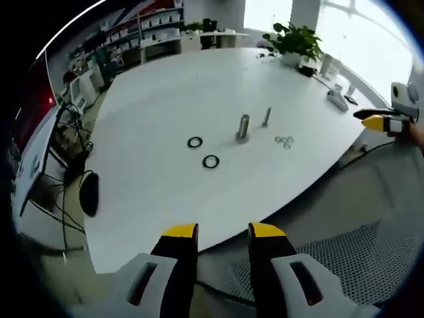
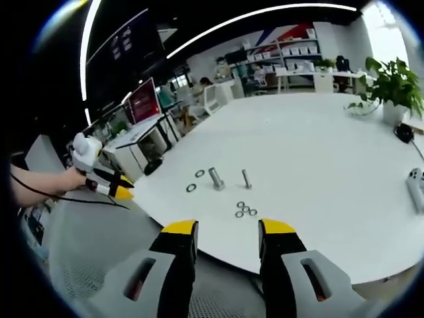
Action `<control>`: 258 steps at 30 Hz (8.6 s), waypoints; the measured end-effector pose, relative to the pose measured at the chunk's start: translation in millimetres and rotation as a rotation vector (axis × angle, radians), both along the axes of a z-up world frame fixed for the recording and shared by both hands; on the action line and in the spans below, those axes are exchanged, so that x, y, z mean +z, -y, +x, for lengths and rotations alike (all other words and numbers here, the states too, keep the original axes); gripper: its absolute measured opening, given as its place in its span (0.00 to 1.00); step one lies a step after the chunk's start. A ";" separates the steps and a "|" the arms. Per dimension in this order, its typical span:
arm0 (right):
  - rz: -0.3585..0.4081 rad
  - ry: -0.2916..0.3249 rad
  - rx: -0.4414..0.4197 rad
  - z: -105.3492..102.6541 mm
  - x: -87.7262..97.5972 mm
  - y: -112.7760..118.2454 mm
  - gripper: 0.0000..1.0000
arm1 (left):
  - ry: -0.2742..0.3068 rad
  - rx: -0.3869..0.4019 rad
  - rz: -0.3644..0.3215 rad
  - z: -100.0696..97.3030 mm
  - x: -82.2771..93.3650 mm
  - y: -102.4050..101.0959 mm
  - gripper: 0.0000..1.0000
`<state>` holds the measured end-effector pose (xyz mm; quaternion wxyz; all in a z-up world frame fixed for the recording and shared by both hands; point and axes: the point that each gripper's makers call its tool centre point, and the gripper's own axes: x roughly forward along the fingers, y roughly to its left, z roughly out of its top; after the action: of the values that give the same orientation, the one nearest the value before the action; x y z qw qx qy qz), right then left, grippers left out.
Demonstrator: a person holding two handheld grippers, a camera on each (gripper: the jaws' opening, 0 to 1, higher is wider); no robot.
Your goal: Place the washer onto the threaded stud by aligning its center hole with the stud, sliding it down to the base, and recovering from edge contact or off-axis alignment until the washer reaches the visible bottom stop.
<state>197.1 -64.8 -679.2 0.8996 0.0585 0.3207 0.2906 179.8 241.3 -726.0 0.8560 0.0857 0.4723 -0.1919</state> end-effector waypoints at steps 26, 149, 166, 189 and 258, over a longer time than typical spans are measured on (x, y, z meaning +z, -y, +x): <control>-0.029 -0.047 0.003 -3.4 -8.6 1.9 0.38 | -0.109 -0.119 0.006 67.5 -29.0 28.4 0.29; -0.024 -0.067 -0.027 -1.8 -11.5 6.3 0.38 | -0.210 -0.448 0.239 157.6 -34.9 95.1 0.19; -0.013 -0.060 -0.036 -1.2 -8.9 6.6 0.38 | -0.228 -0.562 0.262 165.4 -34.2 139.9 0.19; 0.020 -0.040 -0.041 1.1 -3.1 4.4 0.38 | -0.290 -0.638 0.337 166.7 -58.7 141.4 0.19; 0.007 -0.061 -0.038 0.7 -8.2 5.5 0.38 | -0.270 -0.548 0.347 169.3 -94.7 83.1 0.36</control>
<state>197.8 -70.3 -687.4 0.8945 0.0765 0.3460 0.2727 349.1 158.3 -820.7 0.6752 0.3274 0.5664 -0.3408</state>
